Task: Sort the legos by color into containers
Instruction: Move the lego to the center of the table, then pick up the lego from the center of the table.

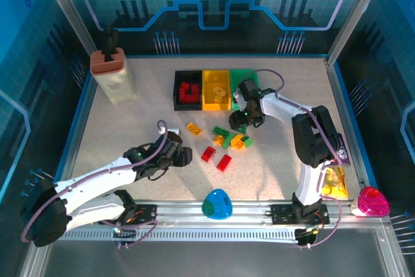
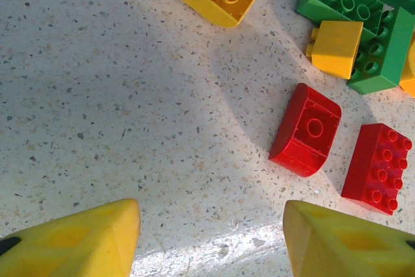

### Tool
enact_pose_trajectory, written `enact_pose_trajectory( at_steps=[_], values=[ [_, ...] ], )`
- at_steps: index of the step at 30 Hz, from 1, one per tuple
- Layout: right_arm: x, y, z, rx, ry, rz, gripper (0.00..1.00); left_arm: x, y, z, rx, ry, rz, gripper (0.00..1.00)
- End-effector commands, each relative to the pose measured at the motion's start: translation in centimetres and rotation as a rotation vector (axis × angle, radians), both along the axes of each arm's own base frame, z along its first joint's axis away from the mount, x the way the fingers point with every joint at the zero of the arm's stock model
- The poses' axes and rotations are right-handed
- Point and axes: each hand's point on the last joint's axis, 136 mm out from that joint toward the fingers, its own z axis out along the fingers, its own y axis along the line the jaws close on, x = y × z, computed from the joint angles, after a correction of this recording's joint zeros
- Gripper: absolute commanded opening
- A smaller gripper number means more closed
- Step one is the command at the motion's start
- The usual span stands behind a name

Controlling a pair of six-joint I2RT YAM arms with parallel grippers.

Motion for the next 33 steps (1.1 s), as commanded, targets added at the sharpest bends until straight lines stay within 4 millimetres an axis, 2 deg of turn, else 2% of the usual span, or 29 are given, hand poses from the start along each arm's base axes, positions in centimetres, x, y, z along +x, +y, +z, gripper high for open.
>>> enact_pose_trajectory(
  at_steps=[1, 11, 13, 17, 24, 26, 29, 33],
  values=[
    [-0.3, 0.9, -0.7, 0.013, 0.027, 0.022, 0.71, 0.1, 0.5, 0.1, 0.01, -0.014, 0.018, 0.61],
    [-1.3, 0.7, -2.3, -0.012, 0.077, -0.006, 0.68, 0.1, 0.5, -0.1, 0.011, -0.012, 0.016, 0.6],
    [-1.2, -0.1, -2.4, -0.037, 0.063, -0.042, 0.64, 0.1, 0.5, -0.1, 0.012, -0.012, 0.016, 0.6],
    [-0.5, -3.0, -2.5, -0.049, 0.067, -0.202, 0.49, 0.1, 0.5, -0.1, 0.011, -0.013, 0.016, 0.61],
    [-0.7, -4.4, -1.7, -0.016, 0.045, -0.323, 0.43, 0.2, 0.4, -0.1, 0.009, -0.017, 0.013, 0.61],
    [-0.7, -4.7, -1.3, -0.003, 0.019, -0.363, 0.45, 0.2, 0.4, 0.0, 0.007, -0.018, 0.013, 0.6],
    [-0.6, -4.4, -0.3, 0.039, -0.021, -0.38, 0.56, 0.2, 0.4, 0.1, 0.007, -0.017, 0.013, 0.6],
    [-0.8, -4.3, 0.4, 0.048, -0.035, -0.353, 0.62, 0.2, 0.5, 0.3, 0.009, -0.022, 0.014, 0.6]
  ],
)
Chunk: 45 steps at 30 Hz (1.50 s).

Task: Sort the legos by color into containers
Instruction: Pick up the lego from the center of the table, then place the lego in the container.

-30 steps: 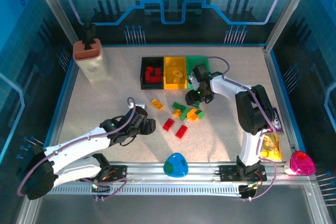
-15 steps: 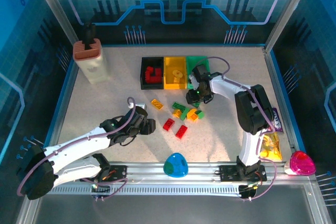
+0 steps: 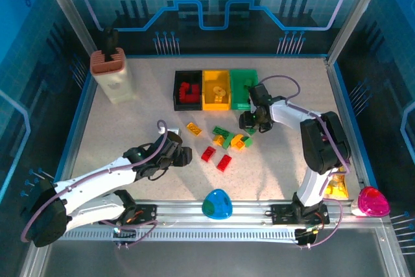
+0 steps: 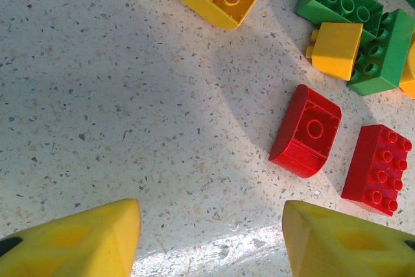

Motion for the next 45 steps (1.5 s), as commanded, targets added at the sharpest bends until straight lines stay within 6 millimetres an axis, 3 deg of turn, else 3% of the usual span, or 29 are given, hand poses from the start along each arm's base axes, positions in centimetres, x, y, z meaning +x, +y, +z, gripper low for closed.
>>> enact_pose_trajectory(
  at_steps=[1, 14, 24, 35, 45],
  values=[
    [-0.1, -0.6, 0.9, -0.012, -0.021, -0.015, 0.62, 0.2, 0.5, 0.3, 0.009, -0.021, 0.014, 0.6],
    [-1.6, 0.0, -0.8, -0.06, -0.003, 0.107, 0.64, 0.4, 0.3, 0.6, 0.009, -0.031, 0.008, 0.6],
    [-1.3, -0.2, -2.0, -0.109, 0.044, 0.122, 0.44, 0.5, 0.4, 0.5, 0.017, -0.031, 0.008, 0.6],
    [-0.3, 0.8, 1.6, -0.143, -0.022, 0.173, 0.32, 0.3, 0.5, 0.1, 0.022, -0.024, 0.009, 0.6],
    [1.5, 1.6, 8.5, -0.145, -0.163, 0.186, 0.3, 0.0, 0.9, -0.2, 0.025, -0.019, 0.015, 0.59]
  ],
)
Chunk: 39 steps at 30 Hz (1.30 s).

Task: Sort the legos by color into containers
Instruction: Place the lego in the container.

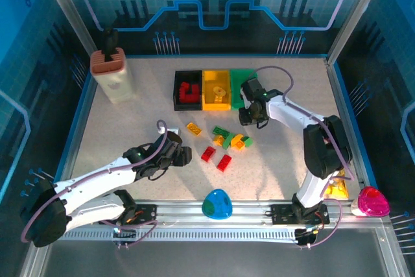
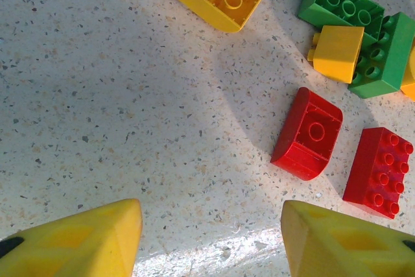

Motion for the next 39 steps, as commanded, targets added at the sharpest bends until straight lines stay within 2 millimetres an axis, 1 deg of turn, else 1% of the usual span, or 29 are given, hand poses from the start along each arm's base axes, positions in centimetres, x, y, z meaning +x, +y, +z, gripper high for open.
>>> enact_pose_trajectory(
  at_steps=[1, 6, 11, 14, 15, 16, 18, 19, 20, 23, 26, 28, 29, 32, 34, 39],
  values=[
    [1.4, 0.1, 3.8, -0.009, -0.079, 0.016, 0.3, -0.1, 0.7, -0.3, 0.019, -0.012, 0.009, 0.59],
    [4.4, 0.2, 5.6, -0.006, -0.099, 0.015, 0.3, -0.2, 0.7, -0.3, 0.019, -0.005, 0.007, 0.59],
    [7.4, 0.4, 5.7, -0.006, -0.099, 0.002, 0.31, -0.5, 0.9, -0.2, 0.012, -0.004, 0.012, 0.58],
    [9.1, 0.1, 5.4, -0.014, -0.096, -0.017, 0.33, -0.6, 1.0, -0.1, 0.007, -0.006, 0.015, 0.58],
    [9.6, 0.0, 5.3, -0.018, -0.096, -0.026, 0.36, -0.7, 1.0, 0.0, 0.006, -0.008, 0.012, 0.58],
    [10.0, -0.3, 5.2, -0.023, -0.093, -0.037, 0.44, -0.7, 1.0, 0.0, 0.006, -0.007, 0.013, 0.58],
    [10.3, -0.2, 5.5, -0.023, -0.095, -0.048, 0.79, -0.7, 1.1, 0.2, 0.013, -0.012, 0.011, 0.6],
    [10.0, 0.3, 5.7, -0.02, -0.108, -0.036, 0.87, -0.6, 1.4, 0.5, 0.02, -0.018, 0.022, 0.61],
    [9.8, 0.7, 6.1, -0.02, -0.131, -0.026, 0.89, -0.5, 1.5, 0.7, 0.023, -0.024, 0.029, 0.62],
    [8.3, 2.1, 6.8, 0.006, -0.172, 0.02, 0.9, 0.1, 1.3, 1.6, 0.0, -0.035, 0.039, 0.63],
    [6.6, 2.4, 6.8, 0.032, -0.162, 0.031, 0.89, 1.0, 1.1, 1.9, -0.029, -0.016, 0.046, 0.67],
    [5.3, 2.4, 6.7, 0.06, -0.163, 0.036, 0.89, 1.8, 0.8, 2.2, -0.049, -0.009, 0.038, 0.72],
    [4.8, 2.4, 6.5, 0.072, -0.162, 0.037, 0.89, 2.2, 0.7, 2.2, -0.051, 0.001, 0.038, 0.74],
    [3.1, 1.9, 6.3, 0.096, -0.165, 0.033, 0.88, 3.7, 0.5, 2.3, -0.039, 0.025, 0.045, 0.75],
    [2.0, 1.4, 5.8, 0.097, -0.155, 0.022, 0.88, 4.8, 0.1, 2.2, -0.046, 0.056, 0.049, 0.75],
    [0.1, 0.2, 5.0, 0.112, -0.149, -0.012, 0.88, 7.5, -1.1, 1.7, -0.046, 0.133, 0.087, 0.76]
  ],
)
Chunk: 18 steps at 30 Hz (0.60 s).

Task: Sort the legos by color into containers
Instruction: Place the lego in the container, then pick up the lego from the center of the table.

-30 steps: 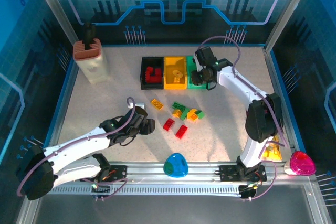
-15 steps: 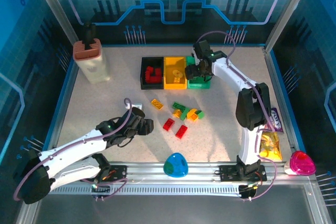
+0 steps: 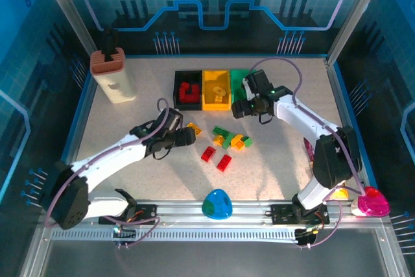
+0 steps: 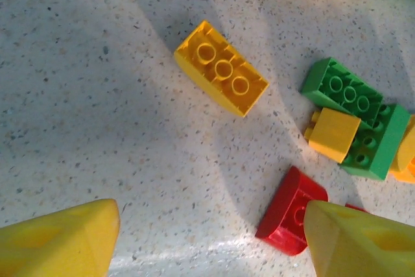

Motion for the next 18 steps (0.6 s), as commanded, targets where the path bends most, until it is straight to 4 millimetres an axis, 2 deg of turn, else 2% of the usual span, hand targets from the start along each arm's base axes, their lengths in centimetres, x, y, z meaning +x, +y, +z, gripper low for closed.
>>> enact_pose_trajectory(
  at_steps=[1, 10, 18],
  values=[
    [-0.7, -0.3, 0.3, 0.051, -0.021, -0.034, 0.88, 1.6, -1.0, -0.1, -0.005, 0.063, 0.009, 0.77],
    [-2.0, -1.7, 0.6, 0.076, -0.037, -0.066, 0.87, 5.6, -1.2, -3.5, 0.103, 0.223, 0.156, 0.74],
    [-2.6, -2.8, 0.5, 0.096, -0.045, -0.093, 0.86, 6.8, -1.1, -6.2, 0.159, 0.307, 0.229, 0.71]
  ],
)
